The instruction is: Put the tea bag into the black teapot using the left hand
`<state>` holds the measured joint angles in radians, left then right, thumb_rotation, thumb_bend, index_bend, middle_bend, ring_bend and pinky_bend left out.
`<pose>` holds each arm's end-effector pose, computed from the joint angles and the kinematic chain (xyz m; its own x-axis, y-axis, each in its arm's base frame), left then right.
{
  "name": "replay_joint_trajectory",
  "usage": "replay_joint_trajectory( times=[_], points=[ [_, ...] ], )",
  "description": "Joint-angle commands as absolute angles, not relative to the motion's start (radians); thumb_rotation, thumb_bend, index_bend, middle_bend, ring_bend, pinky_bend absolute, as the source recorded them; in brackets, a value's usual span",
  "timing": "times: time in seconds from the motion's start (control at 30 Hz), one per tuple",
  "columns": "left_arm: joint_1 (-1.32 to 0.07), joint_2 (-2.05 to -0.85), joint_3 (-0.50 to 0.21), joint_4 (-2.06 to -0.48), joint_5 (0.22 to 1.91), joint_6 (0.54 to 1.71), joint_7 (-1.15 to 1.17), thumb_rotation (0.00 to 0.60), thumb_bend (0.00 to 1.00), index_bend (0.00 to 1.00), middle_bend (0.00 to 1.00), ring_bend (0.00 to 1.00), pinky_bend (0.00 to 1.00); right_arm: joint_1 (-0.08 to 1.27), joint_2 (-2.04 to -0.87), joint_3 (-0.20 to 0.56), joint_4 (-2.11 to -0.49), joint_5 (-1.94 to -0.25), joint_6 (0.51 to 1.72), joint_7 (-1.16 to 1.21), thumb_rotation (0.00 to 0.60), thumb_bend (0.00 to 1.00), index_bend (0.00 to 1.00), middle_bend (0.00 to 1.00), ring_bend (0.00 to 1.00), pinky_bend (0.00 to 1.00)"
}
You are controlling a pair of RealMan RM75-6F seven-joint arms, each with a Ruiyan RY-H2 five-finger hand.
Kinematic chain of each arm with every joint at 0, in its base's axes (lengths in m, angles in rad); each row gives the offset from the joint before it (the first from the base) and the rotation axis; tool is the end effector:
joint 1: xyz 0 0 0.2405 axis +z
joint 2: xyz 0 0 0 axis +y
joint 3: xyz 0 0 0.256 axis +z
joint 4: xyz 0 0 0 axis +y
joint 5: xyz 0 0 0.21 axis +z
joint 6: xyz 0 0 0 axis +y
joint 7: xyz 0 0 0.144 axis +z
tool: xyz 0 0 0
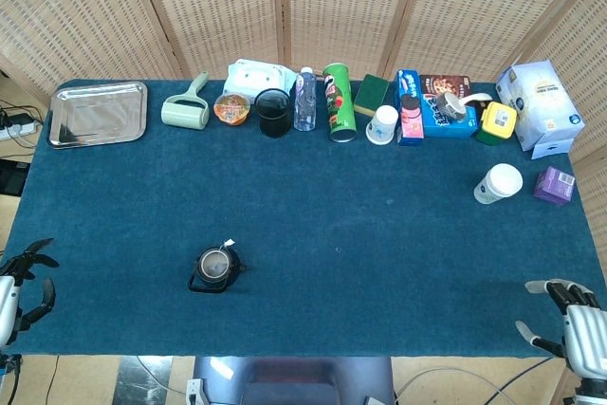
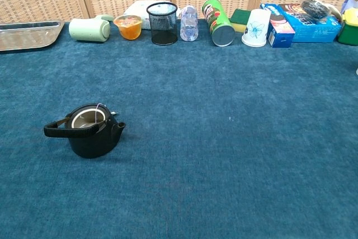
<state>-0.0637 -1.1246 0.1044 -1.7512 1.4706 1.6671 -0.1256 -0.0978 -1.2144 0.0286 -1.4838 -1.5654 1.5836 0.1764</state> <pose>-0.2939 0.1405 0.1530 0.1501 -0.0174 0.9885 0.9873 0.0553 -0.1490 -0.3415 -0.1171 0.1461 0.2664 0.0161 0.9637 -0.9599 0.0947 0.2638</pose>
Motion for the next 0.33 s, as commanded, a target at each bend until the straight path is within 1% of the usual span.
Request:
replay_joint_trajectory(
  times=[0.03,0.33],
  points=[
    [-0.056,-1.124,0.096,-1.759,1.482,1.667,-0.118,0.600,0.63,0.19,0.40,0.30,0.39,-0.099,-1.215,0.025,-1.476,-1.555,1.576,0.188,0.600,0.22,0.36,0.40,0.28,0.22],
    [-0.041,-1.117,0.072,-1.775,1.486,1.644,-0.103,0.600,0.62,0.19,0.40,0.30,0.39,-0.091,-1.218,0.026,-1.462,-1.537,1.559,0.207,0.600,0.22,0.36,0.40,0.28,0.22]
  ],
)
